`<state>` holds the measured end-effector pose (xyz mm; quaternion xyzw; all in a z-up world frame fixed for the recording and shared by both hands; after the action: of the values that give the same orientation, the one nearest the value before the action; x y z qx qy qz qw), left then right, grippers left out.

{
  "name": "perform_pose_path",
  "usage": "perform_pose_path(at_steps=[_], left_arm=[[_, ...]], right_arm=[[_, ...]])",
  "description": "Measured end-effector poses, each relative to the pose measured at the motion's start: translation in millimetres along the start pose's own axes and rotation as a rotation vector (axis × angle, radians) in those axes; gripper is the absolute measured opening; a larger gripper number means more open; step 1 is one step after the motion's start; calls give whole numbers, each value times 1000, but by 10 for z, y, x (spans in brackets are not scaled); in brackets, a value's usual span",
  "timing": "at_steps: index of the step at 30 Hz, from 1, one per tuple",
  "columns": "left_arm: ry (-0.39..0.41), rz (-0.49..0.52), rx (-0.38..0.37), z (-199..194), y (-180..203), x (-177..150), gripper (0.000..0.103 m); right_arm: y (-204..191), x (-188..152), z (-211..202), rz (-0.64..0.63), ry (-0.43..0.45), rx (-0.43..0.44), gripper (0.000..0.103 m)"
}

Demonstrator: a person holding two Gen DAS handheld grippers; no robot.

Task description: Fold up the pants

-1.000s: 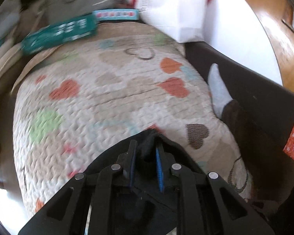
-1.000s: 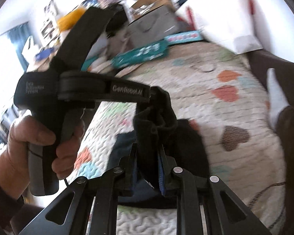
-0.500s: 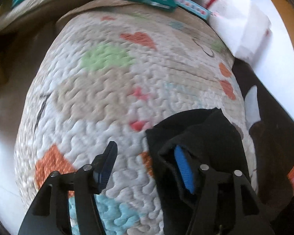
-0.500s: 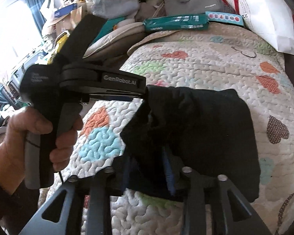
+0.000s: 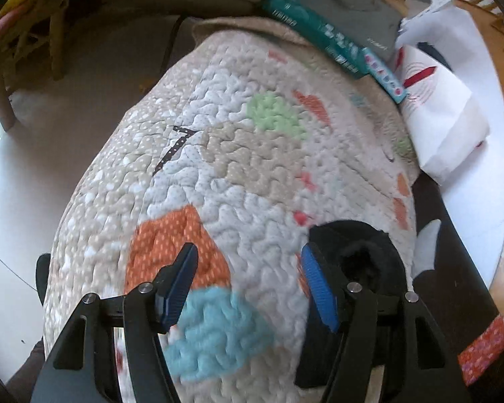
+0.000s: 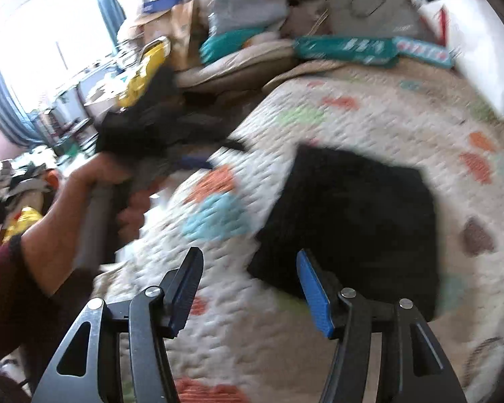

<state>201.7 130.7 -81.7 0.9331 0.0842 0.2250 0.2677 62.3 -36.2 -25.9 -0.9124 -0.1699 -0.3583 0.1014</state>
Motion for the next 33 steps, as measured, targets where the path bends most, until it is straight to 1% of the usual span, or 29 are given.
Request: perform_pose_path(at_steps=[2,3,4,5,7,9,11,13,15,18,21,24,25,27,28,30,32,33], left_arm=[[7,15,5,-72,88,-116,63],[7,20,3,-92,141,-183,63],[2,26,-1,-88,202,-253,63],[-5,31,1,-71,245,-312,63],[-32,53,37,6,324,-471,63],[-62,92,84,135,351,-613,63],[-99,122,129,278,329,-725,63],[-77,155,152,291,340,-767,63],[-71,184,173,287,371,-782,63],[-70,178,168,298,339,-783,63],[-73,183,163,289,333,-776,63],[-81,179,150,298,339,-767,63],[-84,175,144,293,335,-763,63],[-97,154,114,282,317,-737,63],[-101,142,100,267,299,-733,63],[-107,100,68,235,248,-704,63],[-102,75,60,209,217,-672,63],[-92,75,69,194,210,-656,63]], right_arm=[[226,193,9,29,4,-60,60],[307,284,35,42,0,-67,53],[397,401,98,57,-13,-60,49],[449,477,151,64,-28,-54,48],[540,625,331,66,-72,-46,43],[589,727,529,61,-124,-45,43],[606,756,721,59,-178,-45,43],[585,765,873,38,-215,-59,43],[547,744,1043,-3,-258,-85,43],[496,718,1284,-59,-318,-137,43],[437,745,1435,-117,-335,-171,45],[372,774,1519,-152,-368,-171,54],[357,799,1503,-165,-366,-171,54],[346,877,1391,-159,-341,-140,53],[365,927,1310,-142,-316,-127,52],[478,1034,1014,-69,-243,-96,52],[693,1058,672,20,-172,-93,57],[816,1025,530,53,-145,-111,62]])
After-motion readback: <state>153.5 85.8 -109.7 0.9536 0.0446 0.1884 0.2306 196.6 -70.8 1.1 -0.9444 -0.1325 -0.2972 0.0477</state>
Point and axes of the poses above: each gripper's, at about its wrist camera, not at the fingertips, and z roughly the way its jaws point, y to its right, x to its top, the point moved 6 cm from there along z, roughly the way its jaws point, and after that the axes turned 1 degree about -z, right-handed, at the moved point
